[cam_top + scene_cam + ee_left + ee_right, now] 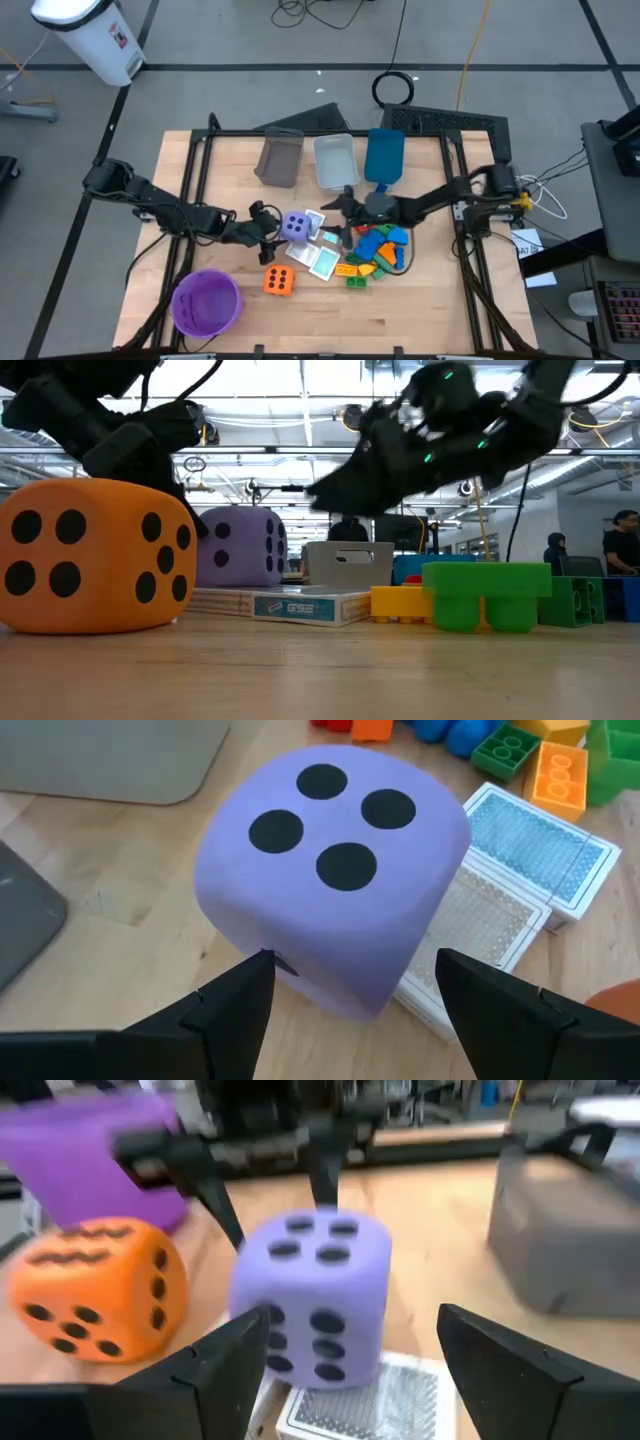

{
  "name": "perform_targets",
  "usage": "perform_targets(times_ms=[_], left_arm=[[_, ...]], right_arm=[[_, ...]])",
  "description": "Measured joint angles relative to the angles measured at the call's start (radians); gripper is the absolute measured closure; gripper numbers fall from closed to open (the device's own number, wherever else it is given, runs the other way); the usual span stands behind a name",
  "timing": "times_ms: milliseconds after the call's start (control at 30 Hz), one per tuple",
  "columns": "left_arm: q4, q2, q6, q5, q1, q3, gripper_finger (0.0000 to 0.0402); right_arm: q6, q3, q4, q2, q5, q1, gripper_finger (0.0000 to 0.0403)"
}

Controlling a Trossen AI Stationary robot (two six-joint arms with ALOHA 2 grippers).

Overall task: Pick & Place Toys
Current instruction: Put the purple dice into the gray bin

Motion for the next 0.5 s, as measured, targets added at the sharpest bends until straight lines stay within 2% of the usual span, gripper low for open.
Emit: perform_targets(times_ms=[133, 333, 500], left_arm=[[0.0, 0.0, 0.0, 0.0, 0.0, 0.0, 0.0119], [0.002, 0.0, 0.038, -0.001, 0.0, -0.001, 0.0119], [0.008, 0.0, 0.079, -0.004, 0.002, -0.001, 0.0119]], right_arm=[[0.028, 0.062, 0.001, 0.099, -0.034, -0.002, 0.0118], [0.038, 0.079, 0.063, 0.131, -0.052, -0.009, 0.0101], [0.026, 0.121, 0.074, 0.195, -0.134, -0.02, 0.01]])
